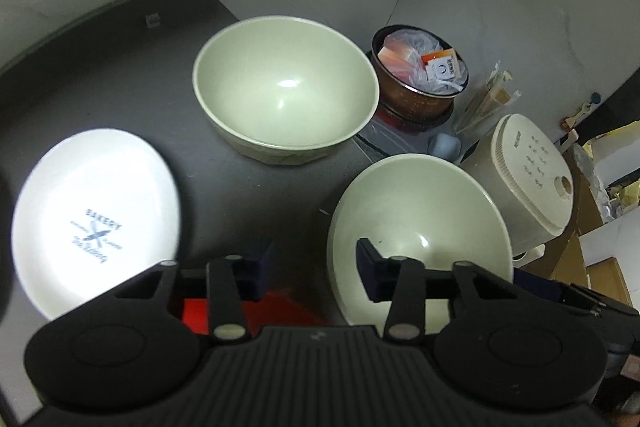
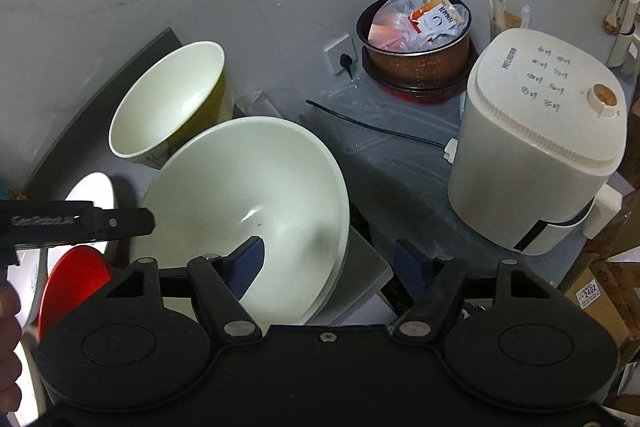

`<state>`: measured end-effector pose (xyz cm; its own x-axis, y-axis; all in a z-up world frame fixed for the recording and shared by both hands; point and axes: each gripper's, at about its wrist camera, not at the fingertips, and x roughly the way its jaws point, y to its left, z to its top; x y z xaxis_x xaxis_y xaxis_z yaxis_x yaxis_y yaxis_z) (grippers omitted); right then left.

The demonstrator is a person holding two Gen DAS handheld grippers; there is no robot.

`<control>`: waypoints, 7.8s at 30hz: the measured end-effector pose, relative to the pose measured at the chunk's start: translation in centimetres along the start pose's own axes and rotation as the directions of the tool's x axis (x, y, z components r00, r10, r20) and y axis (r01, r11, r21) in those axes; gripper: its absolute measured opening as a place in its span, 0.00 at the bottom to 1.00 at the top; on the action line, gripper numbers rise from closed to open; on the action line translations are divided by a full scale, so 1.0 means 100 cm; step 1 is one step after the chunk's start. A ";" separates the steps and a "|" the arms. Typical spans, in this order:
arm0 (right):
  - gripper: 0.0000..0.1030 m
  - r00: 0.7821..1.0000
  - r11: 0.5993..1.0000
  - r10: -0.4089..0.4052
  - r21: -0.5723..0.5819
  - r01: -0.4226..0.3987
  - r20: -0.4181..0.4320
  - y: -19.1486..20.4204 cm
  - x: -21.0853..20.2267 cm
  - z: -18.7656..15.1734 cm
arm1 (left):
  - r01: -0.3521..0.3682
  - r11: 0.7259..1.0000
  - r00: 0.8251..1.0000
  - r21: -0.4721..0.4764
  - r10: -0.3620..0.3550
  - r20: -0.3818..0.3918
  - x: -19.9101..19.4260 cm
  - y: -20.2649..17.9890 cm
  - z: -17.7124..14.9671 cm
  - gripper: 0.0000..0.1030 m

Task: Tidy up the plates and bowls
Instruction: 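Close the right gripper on the rim of the large cream bowl, then lift the cream bowl and lower it into the red bowl, then open the right gripper and release the cream bowl, then grasp the rim of the second cream bowl with the right gripper, then carry the second cream bowl and lower it onto the stacked bowls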

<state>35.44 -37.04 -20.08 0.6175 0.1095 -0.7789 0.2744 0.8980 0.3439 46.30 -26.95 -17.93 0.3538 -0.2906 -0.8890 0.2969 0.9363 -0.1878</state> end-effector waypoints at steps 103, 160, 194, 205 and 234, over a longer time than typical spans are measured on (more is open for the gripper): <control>0.11 0.998 0.972 0.047 -0.227 -0.055 -0.041 0.124 -0.034 -0.062 | -0.054 0.969 0.996 -0.241 0.036 -0.081 -0.068 0.121 -0.075 0.12; 0.62 0.989 0.991 0.099 -0.101 -0.088 0.108 0.081 -0.019 0.041 | -0.125 0.961 0.987 -0.248 0.145 0.062 -0.073 0.103 0.006 0.69; 0.40 0.992 0.992 0.121 0.031 -0.119 -0.039 0.065 0.105 0.094 | -0.152 0.926 0.986 -0.345 0.165 0.008 0.056 0.086 0.090 0.56; 0.17 0.987 0.988 0.150 0.055 -0.147 -0.053 0.062 0.101 0.080 | -0.076 0.902 0.997 -0.425 0.071 -0.027 0.068 0.097 0.086 0.05; 0.17 0.980 0.986 0.156 0.044 -0.162 0.120 0.079 -0.029 0.023 | 0.013 0.956 0.992 -0.293 0.023 0.121 -0.059 0.068 0.035 0.06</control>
<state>37.48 -31.23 -13.93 0.7368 0.1958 -0.6471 0.2030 0.8489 0.4880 49.35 -19.54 -12.49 0.4656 -0.2903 -0.8360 0.0284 0.9491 -0.3138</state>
